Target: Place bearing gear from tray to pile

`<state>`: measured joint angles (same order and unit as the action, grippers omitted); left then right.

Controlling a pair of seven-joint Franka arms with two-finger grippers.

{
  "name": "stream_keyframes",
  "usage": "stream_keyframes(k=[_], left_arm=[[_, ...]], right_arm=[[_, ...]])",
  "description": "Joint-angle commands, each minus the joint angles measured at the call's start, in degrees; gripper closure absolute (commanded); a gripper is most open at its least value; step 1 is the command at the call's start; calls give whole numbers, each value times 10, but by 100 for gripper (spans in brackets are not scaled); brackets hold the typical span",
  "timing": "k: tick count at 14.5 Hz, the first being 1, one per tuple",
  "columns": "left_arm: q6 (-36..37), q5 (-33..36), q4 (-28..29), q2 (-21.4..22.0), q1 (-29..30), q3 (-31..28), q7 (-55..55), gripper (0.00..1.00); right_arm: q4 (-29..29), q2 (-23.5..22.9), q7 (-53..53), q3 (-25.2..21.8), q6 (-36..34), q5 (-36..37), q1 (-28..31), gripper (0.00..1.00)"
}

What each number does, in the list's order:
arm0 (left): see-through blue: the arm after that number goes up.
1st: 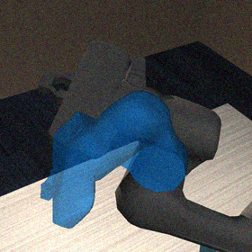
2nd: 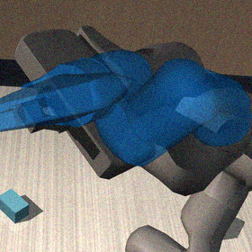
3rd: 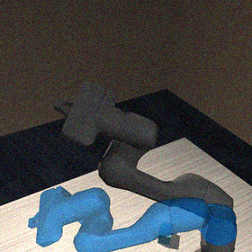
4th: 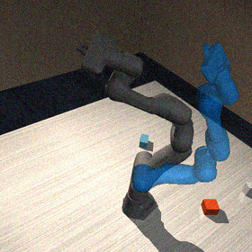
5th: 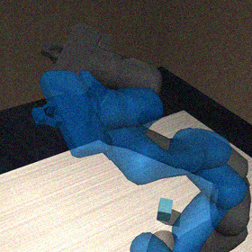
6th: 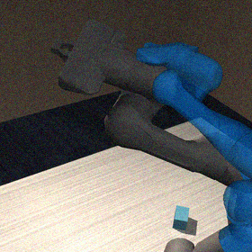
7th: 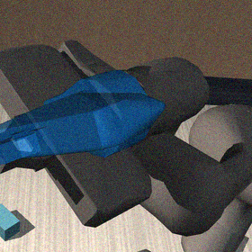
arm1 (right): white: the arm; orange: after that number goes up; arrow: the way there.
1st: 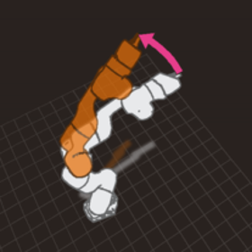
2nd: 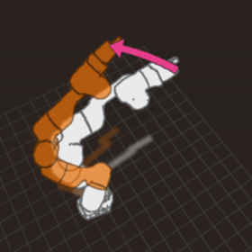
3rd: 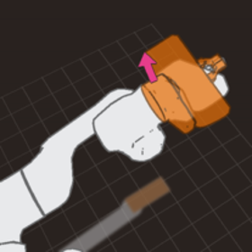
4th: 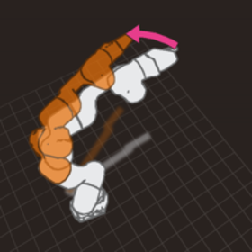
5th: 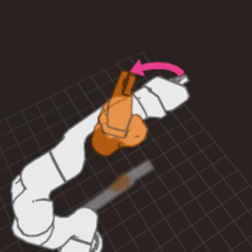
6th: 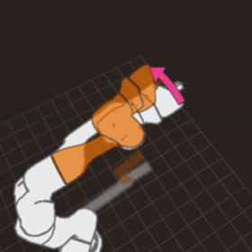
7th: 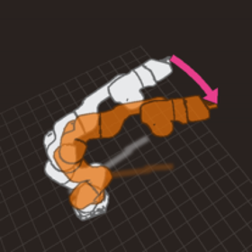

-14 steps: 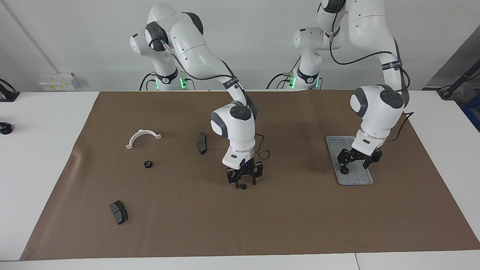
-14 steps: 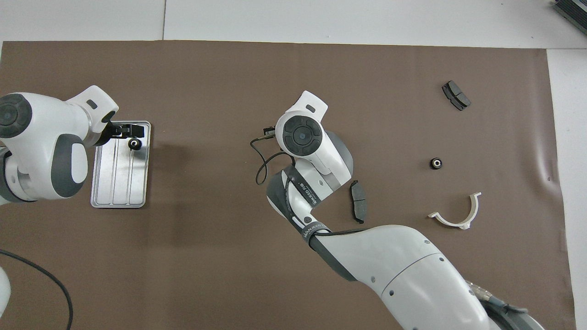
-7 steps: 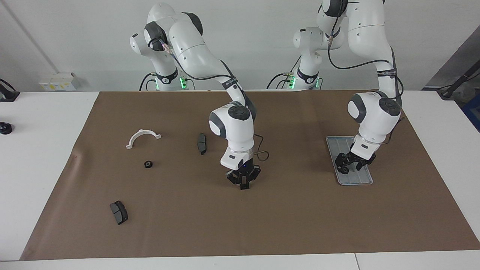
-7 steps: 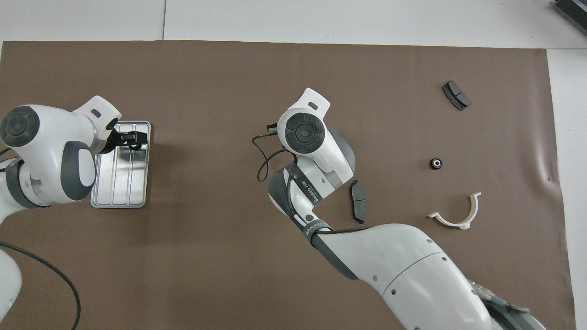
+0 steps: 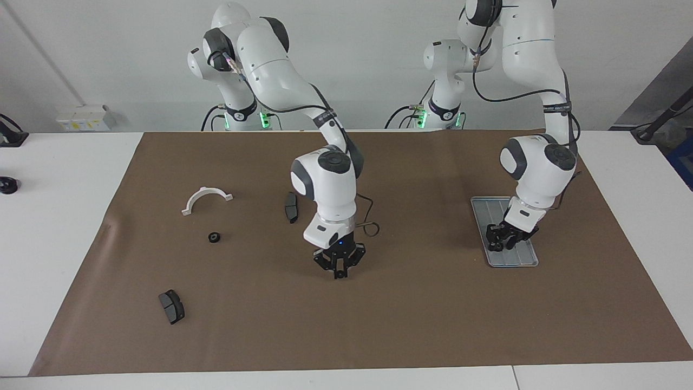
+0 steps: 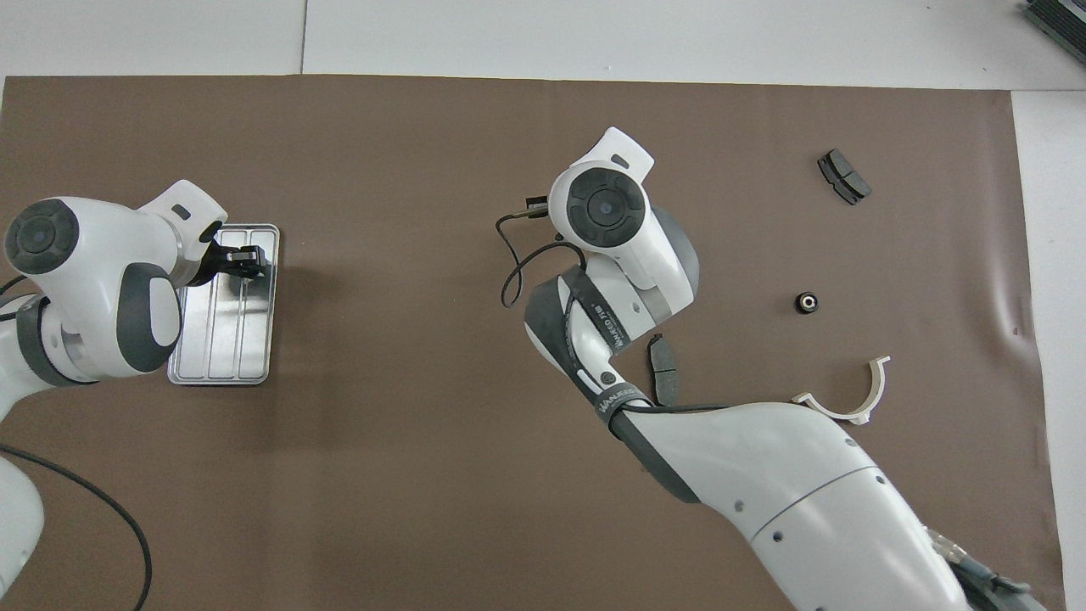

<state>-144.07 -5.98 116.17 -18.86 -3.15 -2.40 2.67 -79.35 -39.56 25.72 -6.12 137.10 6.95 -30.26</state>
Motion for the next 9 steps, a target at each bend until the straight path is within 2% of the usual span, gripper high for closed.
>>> stream_keyframes(k=[1,4,7,9], left_arm=[[13,-11,13,10,3,4,10,100],[49,-10,-2,25,4,4,9,100],[56,-8,-39,33,-5,10,7,100],[51,-4,-69,23,-40,7,2,100]], right_arm=[[-48,73,-76,15,-33,2,69,100],[-104,120,-171,16,-54,-32,121,100],[-151,135,-229,16,-44,-51,172,100],[-185,139,-233,16,-21,-95,187,100]])
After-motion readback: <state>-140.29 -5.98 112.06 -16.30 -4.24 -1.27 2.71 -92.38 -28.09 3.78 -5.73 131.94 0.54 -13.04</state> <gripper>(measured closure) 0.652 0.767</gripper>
